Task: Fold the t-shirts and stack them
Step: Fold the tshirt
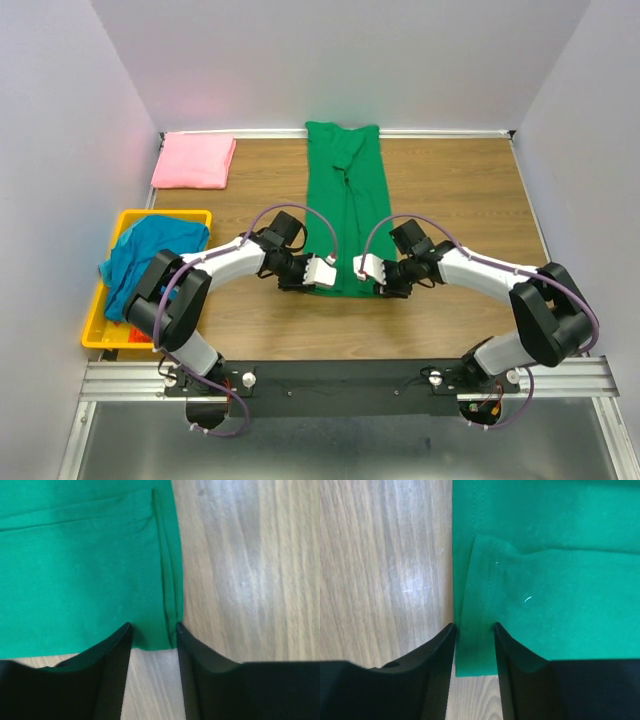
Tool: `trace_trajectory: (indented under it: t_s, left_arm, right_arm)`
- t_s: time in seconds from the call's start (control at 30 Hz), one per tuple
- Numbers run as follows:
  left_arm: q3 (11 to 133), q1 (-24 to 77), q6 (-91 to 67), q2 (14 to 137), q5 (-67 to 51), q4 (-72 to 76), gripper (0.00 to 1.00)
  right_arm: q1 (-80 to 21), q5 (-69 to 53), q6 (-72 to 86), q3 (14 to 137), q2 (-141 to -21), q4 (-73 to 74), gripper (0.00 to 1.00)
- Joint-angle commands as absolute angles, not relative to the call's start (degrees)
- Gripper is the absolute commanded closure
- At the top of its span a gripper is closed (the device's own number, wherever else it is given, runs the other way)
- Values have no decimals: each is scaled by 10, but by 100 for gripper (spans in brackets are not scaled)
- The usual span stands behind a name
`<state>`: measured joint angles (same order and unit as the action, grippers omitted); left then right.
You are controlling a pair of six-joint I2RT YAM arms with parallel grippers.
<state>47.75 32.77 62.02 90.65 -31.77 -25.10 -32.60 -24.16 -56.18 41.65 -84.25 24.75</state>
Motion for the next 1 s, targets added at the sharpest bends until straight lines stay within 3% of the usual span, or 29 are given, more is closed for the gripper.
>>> trace_trajectory:
  t_s: [0.0, 0.23, 0.37, 0.47, 0.73, 0.97]
  left_arm:
    - [485, 333, 620, 933, -280, -263, 57]
    - [479, 338, 625, 935, -265, -267, 82]
    - [486, 339, 624, 933, -270, -277, 90]
    - [498, 338, 625, 926, -279, -286, 100]
    - [524, 339, 629, 883, -306, -334, 100]
    - [476, 407, 648, 783, -322, -403, 100]
  right_arm:
    - [-330, -177, -577, 385, -878, 236, 59]
    - [-331, -148, -562, 372, -884, 225, 85]
    - [-333, -147, -547, 371, -864, 225, 99]
    - [-334, -146, -536, 377, -839, 228, 99]
    - [-343, -167, -515, 411, -768, 295, 99]
    - [-430, -185, -436, 391, -676, 377, 99]
